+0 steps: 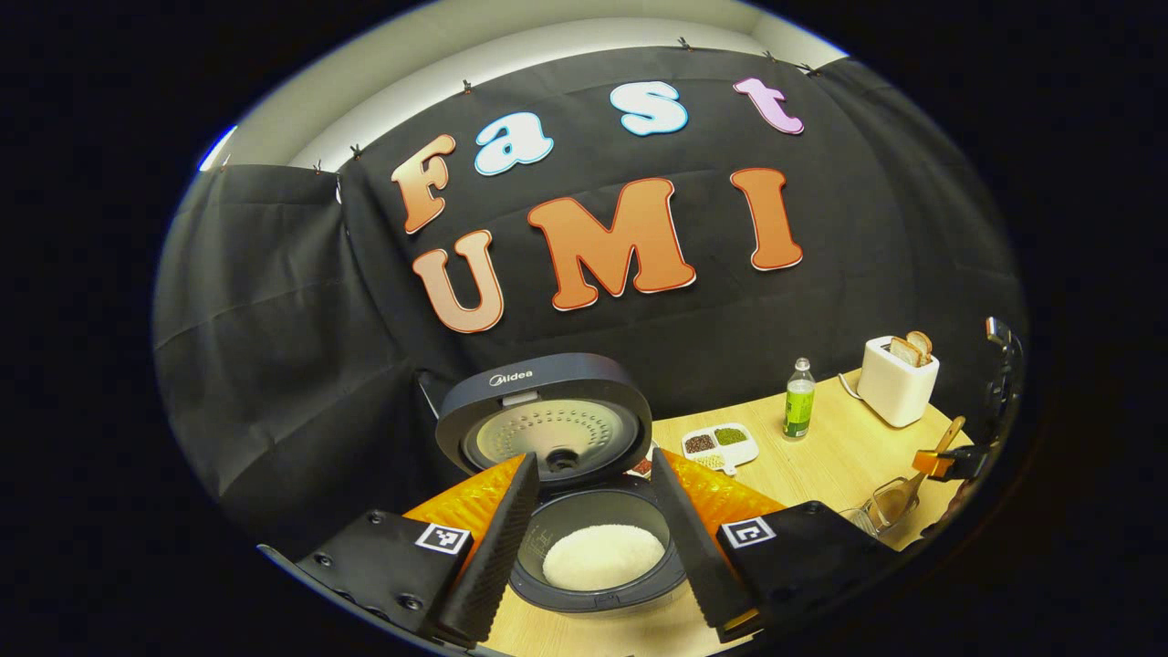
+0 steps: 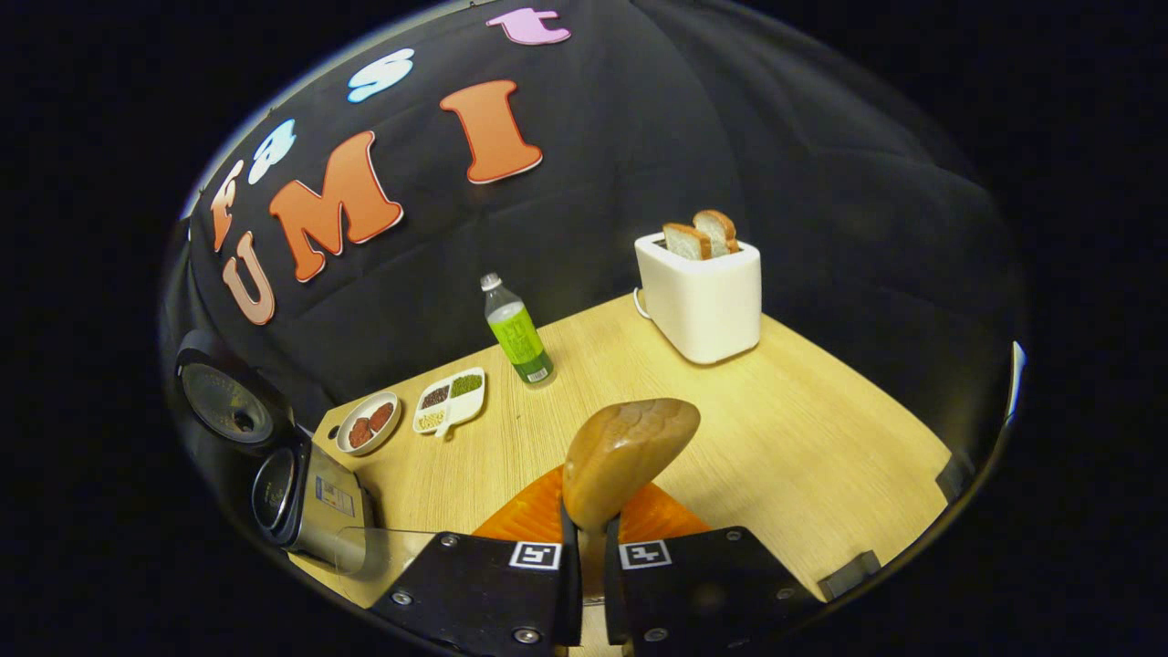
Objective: Close the left gripper, press the button to open the rice cooker; take a wooden spoon from the chopstick holder with the right hand, scoop a spoonful of rice and pour it into the rice cooker, then put the wooden spoon back into the chopstick holder.
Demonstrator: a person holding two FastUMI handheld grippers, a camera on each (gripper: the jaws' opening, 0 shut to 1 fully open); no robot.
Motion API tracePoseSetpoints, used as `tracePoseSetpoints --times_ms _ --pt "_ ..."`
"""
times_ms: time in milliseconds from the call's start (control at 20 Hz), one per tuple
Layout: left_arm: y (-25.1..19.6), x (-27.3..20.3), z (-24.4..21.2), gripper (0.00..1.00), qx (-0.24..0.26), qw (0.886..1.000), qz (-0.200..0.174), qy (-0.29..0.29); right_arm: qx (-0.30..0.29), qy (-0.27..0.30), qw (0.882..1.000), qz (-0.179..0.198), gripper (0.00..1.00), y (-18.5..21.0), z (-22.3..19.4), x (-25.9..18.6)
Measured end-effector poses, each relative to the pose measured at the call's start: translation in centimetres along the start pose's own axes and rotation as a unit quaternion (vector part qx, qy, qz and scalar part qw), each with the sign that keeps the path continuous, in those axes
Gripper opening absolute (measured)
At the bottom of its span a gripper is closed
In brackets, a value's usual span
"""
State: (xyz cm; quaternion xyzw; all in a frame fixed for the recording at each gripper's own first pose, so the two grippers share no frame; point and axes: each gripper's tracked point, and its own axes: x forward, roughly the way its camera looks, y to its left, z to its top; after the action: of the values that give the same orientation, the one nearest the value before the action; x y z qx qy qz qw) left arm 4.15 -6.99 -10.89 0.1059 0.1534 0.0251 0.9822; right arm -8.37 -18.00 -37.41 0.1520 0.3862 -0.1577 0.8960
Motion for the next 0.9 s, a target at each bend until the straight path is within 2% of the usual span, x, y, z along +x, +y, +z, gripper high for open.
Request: tracePoseSetpoints --times_ms 50,100,250,300,350,400,450,750,900 --pt "0.3 0.0 0.0 0.94 -0.003 1.000 0.000 -0.001 -0.002 -0.014 1.000 0.002 0.09 0.3 1.2 -0.9" --pt "0.3 0.1 -0.2 0.94 -0.007 1.000 -0.003 0.004 -0.005 -0.028 1.000 0.004 0.09 0.7 2.4 -1.7" --pt "1.3 0.3 -0.8 0.81 -0.029 1.000 -0.002 0.006 -0.005 -0.057 0.998 0.023 0.09 2.4 5.0 -4.2" --pt "1.9 0.5 -0.9 0.99 -0.035 0.999 -0.001 0.004 -0.004 -0.061 0.998 0.033 0.09 3.4 5.6 -4.8" --pt "2.3 0.3 -0.9 0.93 -0.041 0.999 0.001 0.000 -0.004 -0.064 0.997 0.044 0.09 4.3 5.8 -5.4" --pt "2.9 0.2 -0.7 1.00 -0.047 0.999 0.002 -0.005 -0.003 -0.064 0.996 0.055 0.09 5.4 5.8 -5.9" --pt "3.5 0.2 -0.8 0.94 -0.049 0.999 0.005 -0.009 -0.004 -0.062 0.996 0.066 0.09 6.4 5.6 -6.4" --pt "6.7 -0.2 -2.1 0.94 -0.065 0.998 0.021 -0.008 -0.042 -0.039 0.993 0.106 0.09 11.9 1.6 -7.2" --pt "8.4 -0.4 -2.8 0.94 -0.073 0.997 0.028 -0.006 -0.078 -0.032 0.992 0.099 0.09 12.8 -0.9 -6.5"
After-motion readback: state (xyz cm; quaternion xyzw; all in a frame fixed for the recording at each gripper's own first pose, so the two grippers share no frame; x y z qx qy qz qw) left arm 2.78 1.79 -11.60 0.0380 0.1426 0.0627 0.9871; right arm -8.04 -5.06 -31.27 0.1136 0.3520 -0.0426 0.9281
